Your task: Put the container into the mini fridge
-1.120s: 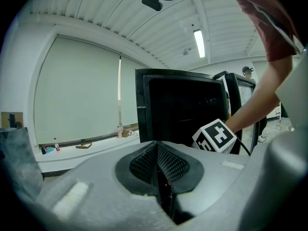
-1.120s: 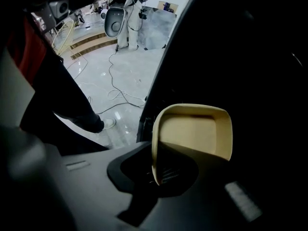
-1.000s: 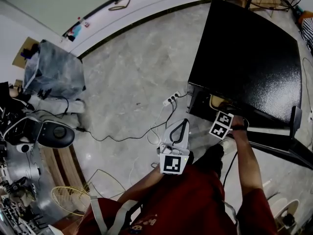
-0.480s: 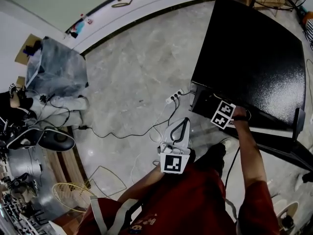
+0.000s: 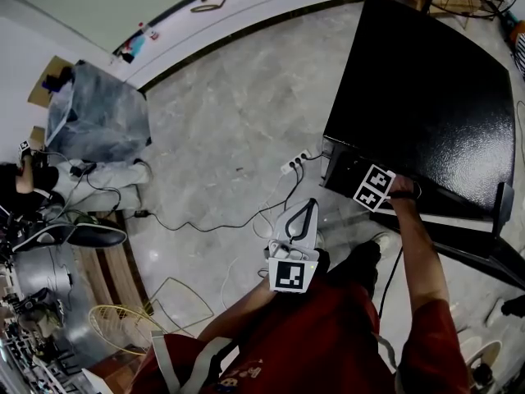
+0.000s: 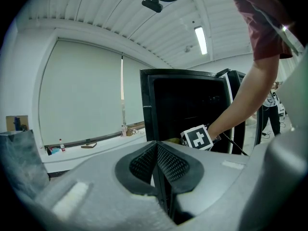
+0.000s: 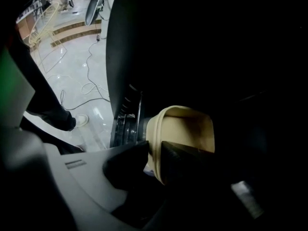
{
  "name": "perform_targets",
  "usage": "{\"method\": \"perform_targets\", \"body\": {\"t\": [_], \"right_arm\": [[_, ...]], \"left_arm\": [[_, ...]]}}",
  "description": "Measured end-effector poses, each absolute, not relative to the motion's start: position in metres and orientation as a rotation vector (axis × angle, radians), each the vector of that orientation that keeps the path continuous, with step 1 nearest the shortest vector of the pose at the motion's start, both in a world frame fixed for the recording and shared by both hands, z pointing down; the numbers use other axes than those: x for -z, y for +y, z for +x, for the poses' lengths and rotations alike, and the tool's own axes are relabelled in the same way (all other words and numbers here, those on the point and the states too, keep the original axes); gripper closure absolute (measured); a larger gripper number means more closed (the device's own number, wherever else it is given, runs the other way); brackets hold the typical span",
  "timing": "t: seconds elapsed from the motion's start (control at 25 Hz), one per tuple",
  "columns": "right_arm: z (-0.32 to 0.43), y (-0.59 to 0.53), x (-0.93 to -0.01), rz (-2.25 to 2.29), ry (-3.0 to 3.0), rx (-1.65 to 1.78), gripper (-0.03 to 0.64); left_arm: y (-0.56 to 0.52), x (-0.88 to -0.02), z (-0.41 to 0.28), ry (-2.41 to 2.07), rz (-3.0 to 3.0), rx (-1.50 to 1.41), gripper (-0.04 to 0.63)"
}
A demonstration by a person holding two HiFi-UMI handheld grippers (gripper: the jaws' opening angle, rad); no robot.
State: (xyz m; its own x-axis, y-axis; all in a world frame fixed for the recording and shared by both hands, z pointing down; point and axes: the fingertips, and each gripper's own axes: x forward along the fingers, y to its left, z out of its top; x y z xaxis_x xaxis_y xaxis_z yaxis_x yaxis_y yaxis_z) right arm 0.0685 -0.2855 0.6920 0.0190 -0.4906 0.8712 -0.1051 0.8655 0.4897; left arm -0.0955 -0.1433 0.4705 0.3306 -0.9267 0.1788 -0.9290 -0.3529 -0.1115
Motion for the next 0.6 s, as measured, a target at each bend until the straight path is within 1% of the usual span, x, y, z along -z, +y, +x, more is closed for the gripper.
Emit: {"method": "perform_targets", "body": {"t": [0.08, 0.16, 0.2, 0.32, 0.6], "right_arm": [[0.069, -0.289, -0.690, 0.511, -1.530, 0.328, 0.507], [0.069, -0.291, -0.688, 0.530, -1.534, 0.326, 0.488], [0.068, -0.292, -0.687, 0.537, -1.539, 0.322, 0.462], [0.066, -0.289, -0.684, 0.553, -1.554, 0.303, 0.425], [0.066, -0.264, -0.675, 0.575, -1.575, 0.302, 0.422]], "left_arm": [[-0.142, -0.472, -0.096, -1.774, 2.555, -0.343, 0.591], [-0.141, -0.473, -0.095, -1.769, 2.556, -0.346, 0.591], [-0.141, -0.473, -0.095, -1.771, 2.557, -0.340, 0.591], [-0.142, -0.473, -0.094, -1.769, 2.559, -0.334, 0.591], [-0.142, -0.471, -0.091, -1.764, 2.563, -0.310, 0.591]]}}
